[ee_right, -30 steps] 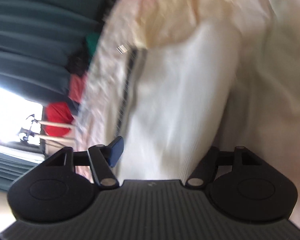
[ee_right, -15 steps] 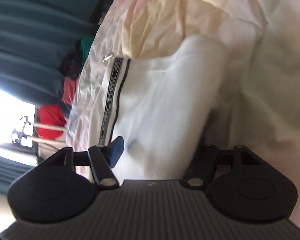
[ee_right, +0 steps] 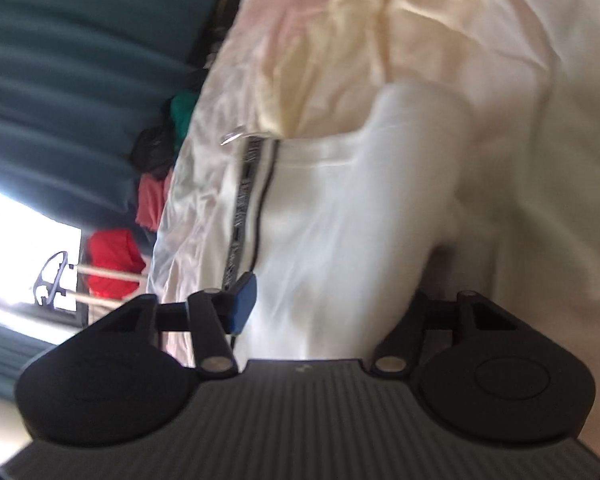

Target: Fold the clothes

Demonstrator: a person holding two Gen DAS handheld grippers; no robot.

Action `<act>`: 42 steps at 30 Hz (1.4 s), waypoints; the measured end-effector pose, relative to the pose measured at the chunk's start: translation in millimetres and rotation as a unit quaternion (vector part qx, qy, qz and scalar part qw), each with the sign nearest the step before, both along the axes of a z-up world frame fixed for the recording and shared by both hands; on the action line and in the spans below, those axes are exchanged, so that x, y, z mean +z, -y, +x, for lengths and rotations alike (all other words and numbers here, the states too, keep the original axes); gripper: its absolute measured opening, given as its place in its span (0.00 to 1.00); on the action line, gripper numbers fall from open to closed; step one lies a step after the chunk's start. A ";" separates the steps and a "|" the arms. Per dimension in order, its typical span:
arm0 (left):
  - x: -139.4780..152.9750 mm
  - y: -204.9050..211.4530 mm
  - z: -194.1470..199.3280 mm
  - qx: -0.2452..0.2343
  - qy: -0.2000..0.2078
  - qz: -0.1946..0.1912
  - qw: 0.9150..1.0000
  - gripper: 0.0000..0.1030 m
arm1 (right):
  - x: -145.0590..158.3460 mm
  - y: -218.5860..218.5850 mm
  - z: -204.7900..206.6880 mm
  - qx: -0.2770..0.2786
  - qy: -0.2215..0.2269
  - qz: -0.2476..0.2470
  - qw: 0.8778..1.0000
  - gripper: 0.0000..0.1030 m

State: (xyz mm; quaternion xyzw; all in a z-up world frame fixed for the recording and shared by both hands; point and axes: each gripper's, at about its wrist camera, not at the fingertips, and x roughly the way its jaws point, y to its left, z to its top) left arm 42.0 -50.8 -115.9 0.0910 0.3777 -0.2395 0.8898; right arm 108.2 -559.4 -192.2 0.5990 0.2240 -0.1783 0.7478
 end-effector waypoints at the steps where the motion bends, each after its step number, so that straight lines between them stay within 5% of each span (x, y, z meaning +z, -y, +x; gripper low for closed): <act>1: 0.0 -0.3 0.2 0.001 -0.001 -0.001 1.000 0.40 | -1.4 1.2 -0.2 -0.003 -0.003 0.001 1.000 0.47; 8: 9.5 -1.5 -6.6 0.012 0.029 0.001 1.000 0.59 | 17.7 -10.2 4.8 0.042 -0.038 -0.087 0.995 0.12; 13: 36.0 -19.2 -11.9 0.033 0.054 -0.055 0.996 0.75 | 29.3 -16.9 3.7 0.042 -0.042 -0.131 0.990 0.10; 17: 52.9 -43.0 -5.7 0.082 0.074 -0.088 0.990 0.78 | 35.4 -17.7 3.2 0.037 -0.035 -0.144 0.988 0.10; 23: 34.7 -70.8 30.3 0.209 0.064 -0.025 0.975 0.79 | 45.7 -21.5 2.6 0.039 -0.028 -0.168 0.985 0.10; 27: 4.3 -79.6 55.3 0.238 0.001 0.027 0.971 0.79 | 62.4 -37.3 3.9 0.049 -0.022 -0.229 0.972 0.10; 35: 7.0 -83.5 55.0 0.232 -0.005 0.044 0.972 0.81 | 125.3 -111.2 5.1 0.065 0.011 -0.437 0.897 0.10; 39: 29.3 -98.4 54.1 0.247 0.017 0.030 0.968 0.81 | 122.9 -213.6 -3.1 0.154 0.060 -0.558 0.813 0.10; 42: 52.0 -119.6 49.3 0.266 0.037 -0.019 0.963 0.81 | 106.2 -292.8 -8.6 0.238 0.092 -0.629 0.734 0.11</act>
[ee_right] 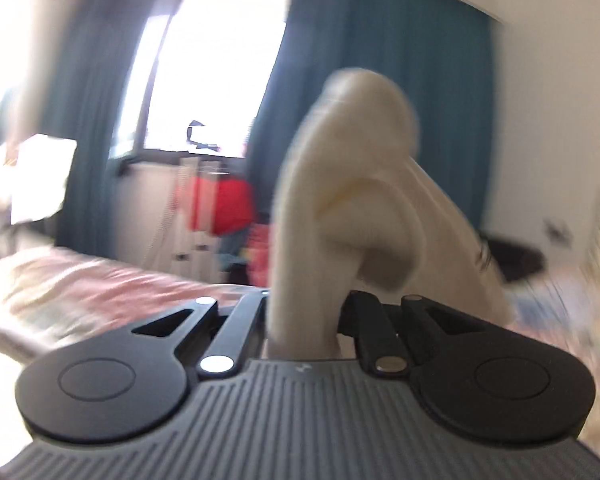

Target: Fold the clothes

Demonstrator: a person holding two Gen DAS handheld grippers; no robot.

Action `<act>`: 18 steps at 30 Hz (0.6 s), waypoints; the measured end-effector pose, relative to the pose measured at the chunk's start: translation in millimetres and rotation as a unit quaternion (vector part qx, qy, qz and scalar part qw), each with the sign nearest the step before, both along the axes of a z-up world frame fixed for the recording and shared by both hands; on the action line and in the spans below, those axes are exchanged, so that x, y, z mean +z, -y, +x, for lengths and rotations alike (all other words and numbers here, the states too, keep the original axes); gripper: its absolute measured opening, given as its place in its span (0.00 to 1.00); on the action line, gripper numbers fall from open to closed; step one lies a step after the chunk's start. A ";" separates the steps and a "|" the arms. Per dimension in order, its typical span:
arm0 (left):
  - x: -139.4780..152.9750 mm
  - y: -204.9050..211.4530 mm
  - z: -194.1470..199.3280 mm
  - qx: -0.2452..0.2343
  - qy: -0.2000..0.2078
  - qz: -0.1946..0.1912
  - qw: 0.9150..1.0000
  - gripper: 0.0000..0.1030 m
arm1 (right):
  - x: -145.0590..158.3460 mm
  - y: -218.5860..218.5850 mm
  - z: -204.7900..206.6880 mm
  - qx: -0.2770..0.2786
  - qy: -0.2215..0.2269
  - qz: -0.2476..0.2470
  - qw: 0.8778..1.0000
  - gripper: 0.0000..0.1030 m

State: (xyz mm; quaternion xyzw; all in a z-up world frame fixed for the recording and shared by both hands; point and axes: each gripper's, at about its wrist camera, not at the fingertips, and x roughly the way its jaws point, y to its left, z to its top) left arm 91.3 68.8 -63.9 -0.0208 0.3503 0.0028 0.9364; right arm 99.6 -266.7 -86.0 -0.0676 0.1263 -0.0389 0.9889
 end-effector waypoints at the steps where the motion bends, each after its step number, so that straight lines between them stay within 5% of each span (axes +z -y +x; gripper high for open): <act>1: 6.7 -6.8 -2.2 0.008 0.011 -0.013 1.000 0.81 | -5.6 -26.4 -1.8 0.031 -0.002 -0.034 0.999 0.11; 5: 19.7 -26.5 -12.7 0.033 0.042 -0.032 0.998 0.82 | -27.9 -132.0 -9.1 0.156 -0.008 -0.170 0.973 0.11; 12: 16.9 -29.0 -18.9 0.021 0.036 -0.066 0.997 0.82 | -79.9 -147.2 -14.3 0.211 -0.077 -0.210 0.952 0.11; 16: 14.7 -25.7 -17.0 0.000 0.040 -0.105 0.994 0.82 | -56.7 -139.6 -32.7 0.226 -0.042 -0.179 0.957 0.11; 18: 11.5 -26.3 -16.0 -0.005 0.035 -0.129 0.991 0.82 | -57.7 -144.6 -38.5 0.255 -0.049 -0.190 0.947 0.11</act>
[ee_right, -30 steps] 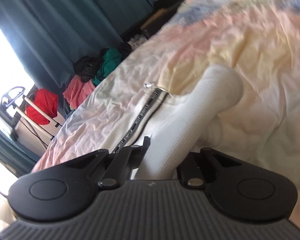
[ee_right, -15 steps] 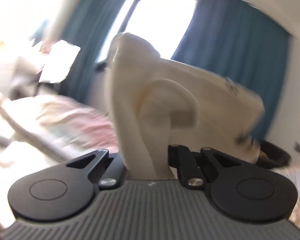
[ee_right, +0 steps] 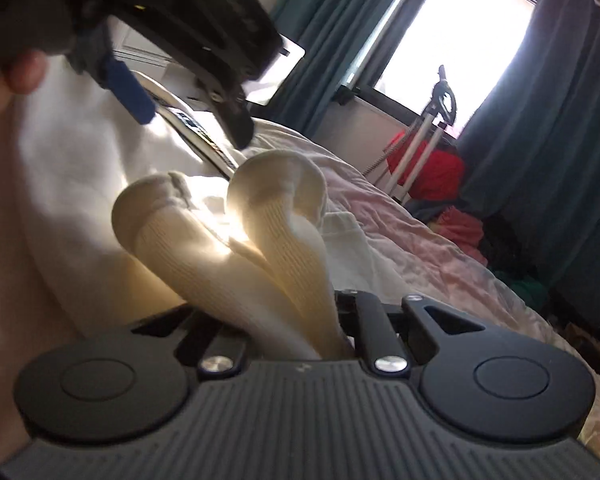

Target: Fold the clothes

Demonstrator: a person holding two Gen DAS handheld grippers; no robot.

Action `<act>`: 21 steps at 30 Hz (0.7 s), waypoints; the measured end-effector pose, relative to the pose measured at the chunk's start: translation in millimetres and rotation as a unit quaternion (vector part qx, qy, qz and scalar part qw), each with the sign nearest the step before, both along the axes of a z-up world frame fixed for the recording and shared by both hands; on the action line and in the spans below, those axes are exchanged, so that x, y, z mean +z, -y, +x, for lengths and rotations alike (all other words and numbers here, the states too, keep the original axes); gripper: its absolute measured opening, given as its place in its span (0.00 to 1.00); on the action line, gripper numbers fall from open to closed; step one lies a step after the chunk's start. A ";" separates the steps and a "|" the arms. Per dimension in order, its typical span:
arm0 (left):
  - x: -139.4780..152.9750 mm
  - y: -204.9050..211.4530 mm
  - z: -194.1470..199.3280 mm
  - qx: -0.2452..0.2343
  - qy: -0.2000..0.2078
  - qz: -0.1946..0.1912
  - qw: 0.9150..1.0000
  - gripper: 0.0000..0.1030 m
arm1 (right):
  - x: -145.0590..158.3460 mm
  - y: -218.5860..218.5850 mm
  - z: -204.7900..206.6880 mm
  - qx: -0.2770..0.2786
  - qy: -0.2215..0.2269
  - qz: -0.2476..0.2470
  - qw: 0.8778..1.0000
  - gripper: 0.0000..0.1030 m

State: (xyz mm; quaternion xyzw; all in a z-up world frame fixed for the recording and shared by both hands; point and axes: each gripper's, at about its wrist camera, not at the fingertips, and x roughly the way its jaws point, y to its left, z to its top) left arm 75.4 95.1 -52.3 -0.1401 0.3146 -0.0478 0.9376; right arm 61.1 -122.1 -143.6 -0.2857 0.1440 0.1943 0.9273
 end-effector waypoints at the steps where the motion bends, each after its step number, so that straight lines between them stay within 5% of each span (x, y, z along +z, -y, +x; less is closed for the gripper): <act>1: -1.7 -0.1 0.4 -0.002 -0.002 -0.009 1.000 0.82 | -0.7 -2.6 -2.9 0.015 -0.005 -0.007 1.000 0.11; 9: -1.4 10.9 -7.0 -0.032 0.019 -0.011 0.999 0.82 | -5.8 -22.5 1.9 -0.013 -0.058 -0.046 0.997 0.17; 15: 3.8 22.1 -15.3 -0.076 0.028 -0.036 0.996 0.81 | 28.6 19.5 -11.1 -0.032 -0.109 0.049 0.992 0.75; 21: -4.2 52.8 -23.6 -0.118 0.013 0.008 0.993 0.77 | 63.2 62.0 -24.3 -0.049 -0.158 0.144 0.976 0.79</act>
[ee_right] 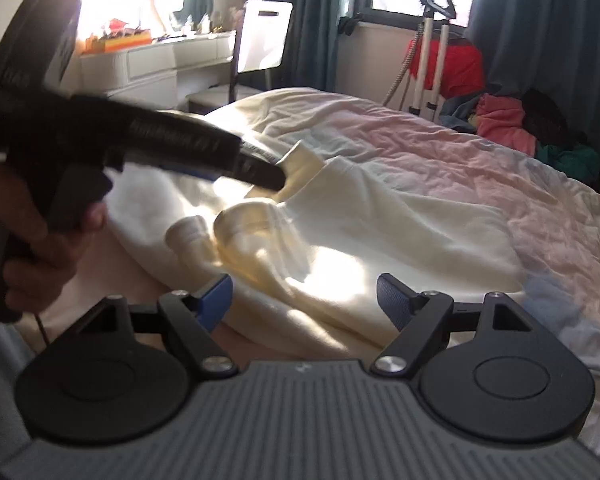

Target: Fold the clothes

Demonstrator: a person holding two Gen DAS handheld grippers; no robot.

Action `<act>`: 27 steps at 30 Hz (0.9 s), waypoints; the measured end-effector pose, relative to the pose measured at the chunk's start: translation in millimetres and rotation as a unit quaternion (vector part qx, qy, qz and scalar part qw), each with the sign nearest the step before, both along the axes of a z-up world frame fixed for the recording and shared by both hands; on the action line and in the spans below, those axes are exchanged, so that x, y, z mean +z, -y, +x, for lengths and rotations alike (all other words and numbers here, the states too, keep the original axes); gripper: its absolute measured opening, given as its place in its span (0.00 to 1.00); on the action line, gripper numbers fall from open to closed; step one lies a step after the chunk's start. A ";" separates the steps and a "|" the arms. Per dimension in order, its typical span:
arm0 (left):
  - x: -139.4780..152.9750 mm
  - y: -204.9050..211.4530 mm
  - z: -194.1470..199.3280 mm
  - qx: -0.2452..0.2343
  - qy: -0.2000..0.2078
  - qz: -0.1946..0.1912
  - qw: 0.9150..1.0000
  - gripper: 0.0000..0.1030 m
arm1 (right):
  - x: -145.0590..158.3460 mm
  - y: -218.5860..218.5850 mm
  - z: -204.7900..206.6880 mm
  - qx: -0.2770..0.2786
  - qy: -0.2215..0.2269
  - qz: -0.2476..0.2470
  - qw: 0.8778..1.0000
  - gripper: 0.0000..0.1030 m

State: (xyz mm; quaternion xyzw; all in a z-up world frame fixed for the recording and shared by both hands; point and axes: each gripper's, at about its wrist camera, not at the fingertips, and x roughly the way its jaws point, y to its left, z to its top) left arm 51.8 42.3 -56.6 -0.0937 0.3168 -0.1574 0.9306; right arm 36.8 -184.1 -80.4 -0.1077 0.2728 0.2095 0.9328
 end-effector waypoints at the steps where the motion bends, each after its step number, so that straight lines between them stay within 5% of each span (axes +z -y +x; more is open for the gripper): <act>1: -1.6 5.4 -1.3 -0.007 -0.002 0.009 1.000 0.77 | 5.8 7.1 -2.2 -0.004 -0.008 0.016 1.000 0.79; 11: -35.5 47.6 0.8 -0.036 -0.034 0.093 0.994 0.46 | -48.5 65.4 76.8 -0.207 -0.106 0.045 0.971 0.79; 13: -36.0 46.0 -0.1 -0.022 -0.033 0.098 0.994 0.23 | -52.3 67.9 79.1 -0.213 -0.113 0.051 0.969 0.81; 15: -34.7 41.3 -1.0 -0.003 -0.033 0.093 0.995 0.11 | -51.8 67.6 78.2 -0.213 -0.113 0.050 0.969 0.82; 20: -19.4 17.4 -15.1 0.027 -0.069 0.019 0.997 0.08 | -49.5 67.9 75.6 -0.213 -0.115 0.049 0.969 0.81; 27: -35.8 21.2 -16.3 0.033 -0.094 0.040 0.994 0.09 | -47.5 66.5 74.6 -0.214 -0.117 0.049 0.969 0.82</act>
